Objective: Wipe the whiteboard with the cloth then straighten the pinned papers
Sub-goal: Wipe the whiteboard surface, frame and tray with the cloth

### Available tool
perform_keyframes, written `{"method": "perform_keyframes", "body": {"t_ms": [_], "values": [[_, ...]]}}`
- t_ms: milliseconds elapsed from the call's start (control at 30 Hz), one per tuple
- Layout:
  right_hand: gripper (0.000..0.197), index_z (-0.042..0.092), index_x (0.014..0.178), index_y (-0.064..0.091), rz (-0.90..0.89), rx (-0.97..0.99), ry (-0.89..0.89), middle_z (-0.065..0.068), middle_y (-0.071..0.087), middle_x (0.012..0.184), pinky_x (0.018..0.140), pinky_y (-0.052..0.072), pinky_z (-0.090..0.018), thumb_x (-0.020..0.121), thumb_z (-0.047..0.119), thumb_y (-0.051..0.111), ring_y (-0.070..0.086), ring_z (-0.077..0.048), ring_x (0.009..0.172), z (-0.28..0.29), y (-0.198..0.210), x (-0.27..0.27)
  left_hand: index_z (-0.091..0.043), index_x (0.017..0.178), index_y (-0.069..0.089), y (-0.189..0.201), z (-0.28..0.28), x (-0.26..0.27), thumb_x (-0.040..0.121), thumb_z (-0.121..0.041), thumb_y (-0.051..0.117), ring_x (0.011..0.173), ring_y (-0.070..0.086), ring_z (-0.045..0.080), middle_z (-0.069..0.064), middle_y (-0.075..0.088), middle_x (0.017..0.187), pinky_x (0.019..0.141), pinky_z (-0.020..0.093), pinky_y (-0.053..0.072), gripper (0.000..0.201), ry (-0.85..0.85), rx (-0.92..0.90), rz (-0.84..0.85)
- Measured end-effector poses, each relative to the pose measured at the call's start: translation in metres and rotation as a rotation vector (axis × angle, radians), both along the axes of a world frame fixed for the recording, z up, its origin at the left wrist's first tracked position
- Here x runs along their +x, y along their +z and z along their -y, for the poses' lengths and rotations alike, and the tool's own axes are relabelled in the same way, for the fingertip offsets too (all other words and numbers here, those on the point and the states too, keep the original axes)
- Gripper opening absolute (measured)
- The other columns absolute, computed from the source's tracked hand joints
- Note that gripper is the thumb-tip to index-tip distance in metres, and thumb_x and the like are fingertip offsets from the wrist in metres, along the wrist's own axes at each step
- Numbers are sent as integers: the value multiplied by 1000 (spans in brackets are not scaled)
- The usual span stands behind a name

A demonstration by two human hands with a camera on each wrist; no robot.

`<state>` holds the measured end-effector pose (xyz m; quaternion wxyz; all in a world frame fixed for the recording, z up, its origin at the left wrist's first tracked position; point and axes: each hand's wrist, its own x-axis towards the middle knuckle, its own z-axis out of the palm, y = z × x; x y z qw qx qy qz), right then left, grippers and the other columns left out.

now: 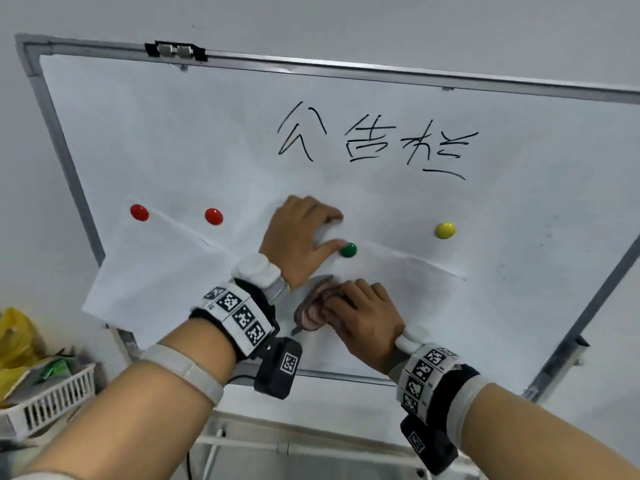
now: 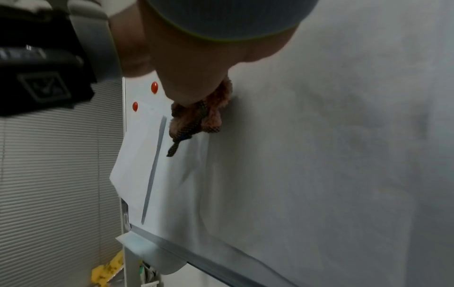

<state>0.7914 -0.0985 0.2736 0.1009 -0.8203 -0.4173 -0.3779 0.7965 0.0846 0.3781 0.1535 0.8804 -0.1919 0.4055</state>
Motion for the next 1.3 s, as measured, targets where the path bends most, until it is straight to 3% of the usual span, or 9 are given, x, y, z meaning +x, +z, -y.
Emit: {"method": "perform_keyframes", "body": {"t_ms": [100,200,333,400,600,800,1000,1167,1300], "values": [[14,14,95,66,-19,18,10,-3,59,96,69,39,-36,86,25,66,50,-26,82,29,11,-4,-27,119,65,-19,21,0,84,-47,70,100,49,19,-5,62,108,82,41,47,41,46,36,-32],[18,8,87,62,-61,126,-12,-9,55,94,66,42,-42,87,26,65,48,-28,79,54,24,-1,-23,113,65,-23,35,1,84,-36,71,97,52,23,-1,60,106,80,43,49,32,91,7,-41],[27,3,92,60,-142,289,-63,-18,54,125,65,52,-37,88,26,73,61,-33,82,78,38,11,-17,109,63,-29,52,0,83,-26,74,98,54,23,2,54,109,74,41,53,29,136,-69,-33],[31,5,91,58,-185,323,-84,-15,52,132,60,48,-29,92,33,71,64,-30,79,82,42,14,-18,111,60,-34,58,-2,84,-26,74,98,55,18,-1,49,113,69,39,56,31,174,-148,-39],[33,8,89,56,-281,394,-45,-8,52,112,53,40,-25,91,37,72,54,-21,64,72,40,20,-21,104,56,-39,74,-5,84,-28,74,79,60,17,-5,55,99,65,36,54,28,286,-324,-88],[27,13,85,54,-326,397,-128,-3,49,110,49,44,-30,90,32,72,49,-20,60,63,38,24,-22,102,57,-43,71,-5,82,-21,73,80,60,14,-6,59,95,72,35,55,26,290,-391,-123],[33,16,89,57,-373,398,-181,-1,49,113,51,50,-30,92,48,65,53,-20,62,64,31,17,-18,106,55,-48,76,0,76,-17,79,84,59,15,-1,52,103,73,37,58,38,250,-517,-74],[26,12,94,61,-392,402,-187,-5,49,113,52,52,-33,92,38,66,59,-26,65,63,33,19,-18,99,61,-48,78,2,79,-18,77,78,59,13,-3,58,94,73,35,55,26,258,-509,-98],[19,11,88,58,-351,405,-195,-6,49,110,47,39,-26,89,27,68,47,-22,56,63,29,20,-19,97,60,-50,77,5,80,-21,77,82,59,18,-3,60,91,72,37,53,24,267,-490,-106]]}}
